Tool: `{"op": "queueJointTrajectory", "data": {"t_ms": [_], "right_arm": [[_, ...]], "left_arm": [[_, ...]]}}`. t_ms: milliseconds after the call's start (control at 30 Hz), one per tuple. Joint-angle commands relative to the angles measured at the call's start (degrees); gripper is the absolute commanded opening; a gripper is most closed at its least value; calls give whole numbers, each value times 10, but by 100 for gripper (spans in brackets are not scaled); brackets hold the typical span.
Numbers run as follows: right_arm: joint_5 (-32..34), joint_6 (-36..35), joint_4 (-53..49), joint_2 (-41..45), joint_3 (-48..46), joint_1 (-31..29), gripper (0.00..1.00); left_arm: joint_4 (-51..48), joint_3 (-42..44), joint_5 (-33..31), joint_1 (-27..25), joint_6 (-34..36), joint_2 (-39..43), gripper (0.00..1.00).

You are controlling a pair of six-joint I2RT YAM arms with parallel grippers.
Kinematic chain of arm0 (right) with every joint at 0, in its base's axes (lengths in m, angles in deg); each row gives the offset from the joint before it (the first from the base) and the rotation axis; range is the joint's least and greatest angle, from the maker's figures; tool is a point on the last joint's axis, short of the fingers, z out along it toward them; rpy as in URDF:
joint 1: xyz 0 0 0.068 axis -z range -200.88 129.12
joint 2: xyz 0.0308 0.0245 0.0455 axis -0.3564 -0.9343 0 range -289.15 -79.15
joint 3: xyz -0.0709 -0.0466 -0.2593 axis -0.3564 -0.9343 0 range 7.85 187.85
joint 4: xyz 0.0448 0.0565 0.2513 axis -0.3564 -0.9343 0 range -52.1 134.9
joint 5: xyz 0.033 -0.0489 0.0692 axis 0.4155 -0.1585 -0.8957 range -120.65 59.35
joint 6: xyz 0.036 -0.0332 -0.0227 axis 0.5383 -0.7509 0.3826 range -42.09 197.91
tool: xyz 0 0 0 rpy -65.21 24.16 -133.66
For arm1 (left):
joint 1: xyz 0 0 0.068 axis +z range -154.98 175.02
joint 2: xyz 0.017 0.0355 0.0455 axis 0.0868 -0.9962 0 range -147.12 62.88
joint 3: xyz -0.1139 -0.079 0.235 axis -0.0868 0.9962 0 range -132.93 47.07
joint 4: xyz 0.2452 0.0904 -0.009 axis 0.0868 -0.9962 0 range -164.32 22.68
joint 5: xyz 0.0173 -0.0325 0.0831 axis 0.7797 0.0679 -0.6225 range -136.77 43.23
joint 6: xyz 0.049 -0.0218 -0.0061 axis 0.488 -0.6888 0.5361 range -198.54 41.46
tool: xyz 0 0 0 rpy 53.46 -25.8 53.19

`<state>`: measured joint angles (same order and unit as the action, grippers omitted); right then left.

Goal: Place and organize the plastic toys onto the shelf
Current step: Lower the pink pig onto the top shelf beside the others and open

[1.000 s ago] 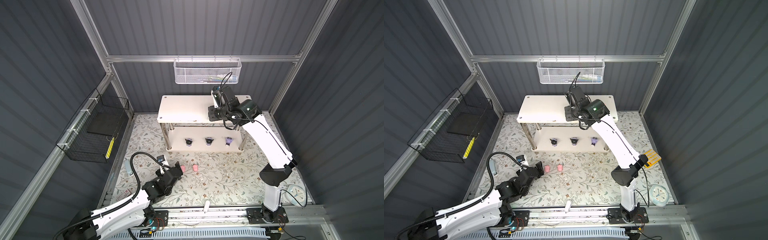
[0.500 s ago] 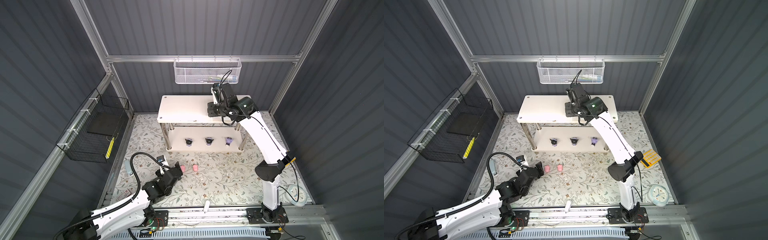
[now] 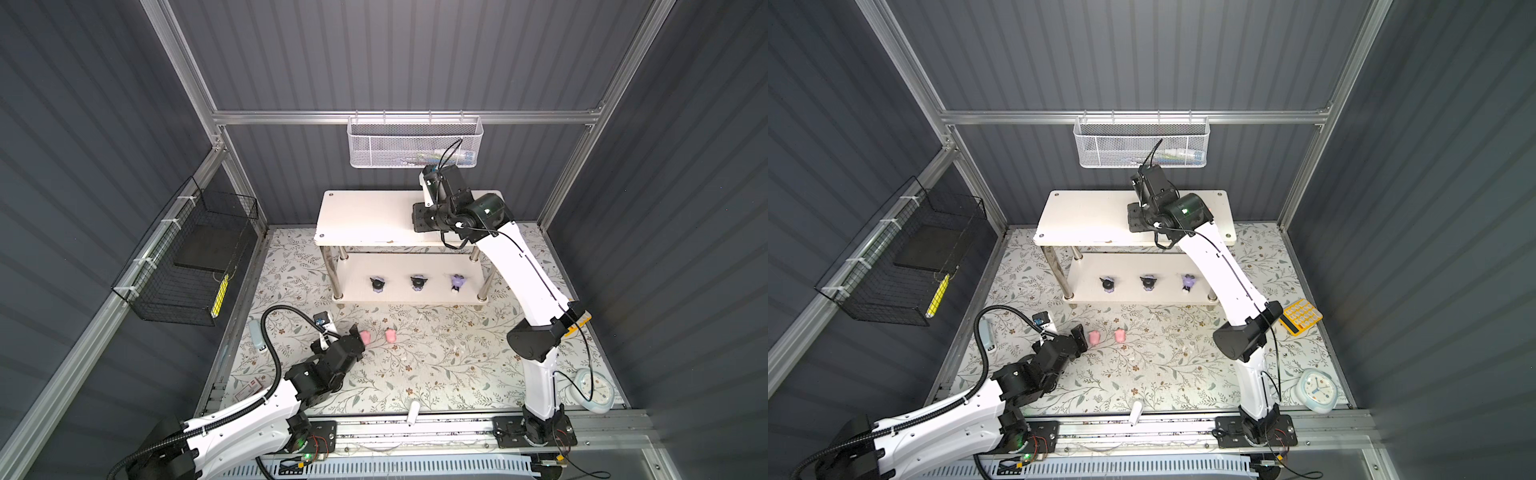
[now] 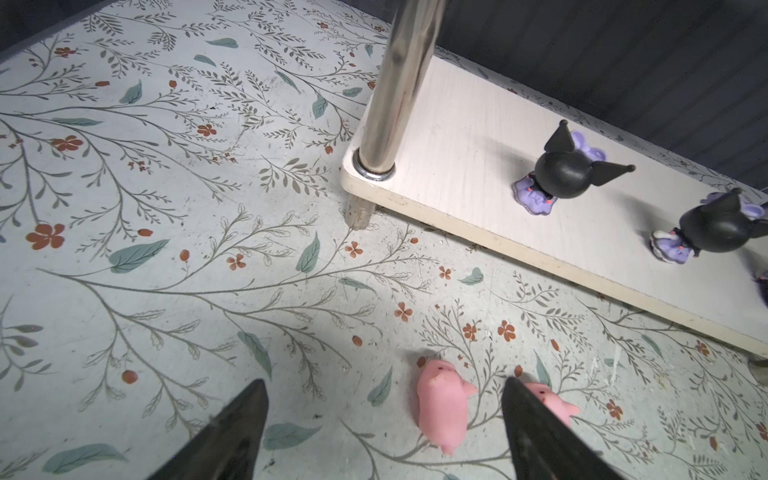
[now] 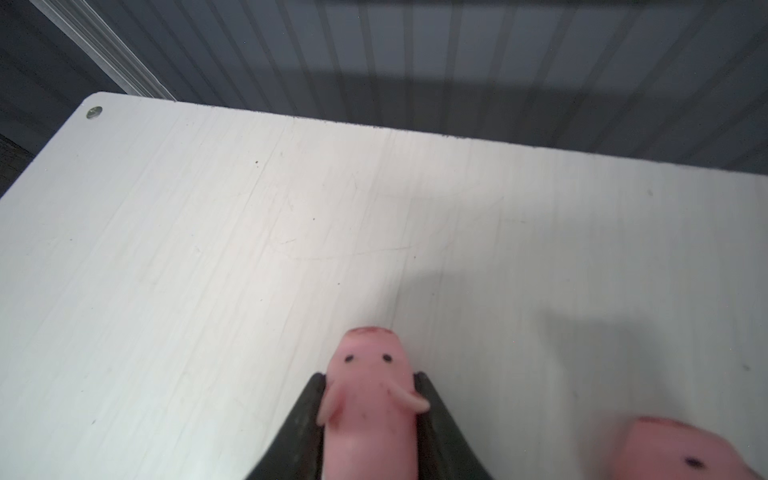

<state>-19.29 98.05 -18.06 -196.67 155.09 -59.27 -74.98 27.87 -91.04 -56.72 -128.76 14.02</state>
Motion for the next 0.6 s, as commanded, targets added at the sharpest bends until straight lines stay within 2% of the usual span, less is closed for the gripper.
{"op": "queueJointTrajectory", "data": {"t_ms": [0,267,567], "right_arm": [[-7,1,-6,-9,7,2,39],[-12,-1,-3,1,5,2,45],[-20,8,8,28,-18,2,46]], "left_arm": [[-1,7,-2,4,-6,-3,88],[3,6,1,6,-5,-8,88],[5,5,4,8,-5,-10,88]]}}
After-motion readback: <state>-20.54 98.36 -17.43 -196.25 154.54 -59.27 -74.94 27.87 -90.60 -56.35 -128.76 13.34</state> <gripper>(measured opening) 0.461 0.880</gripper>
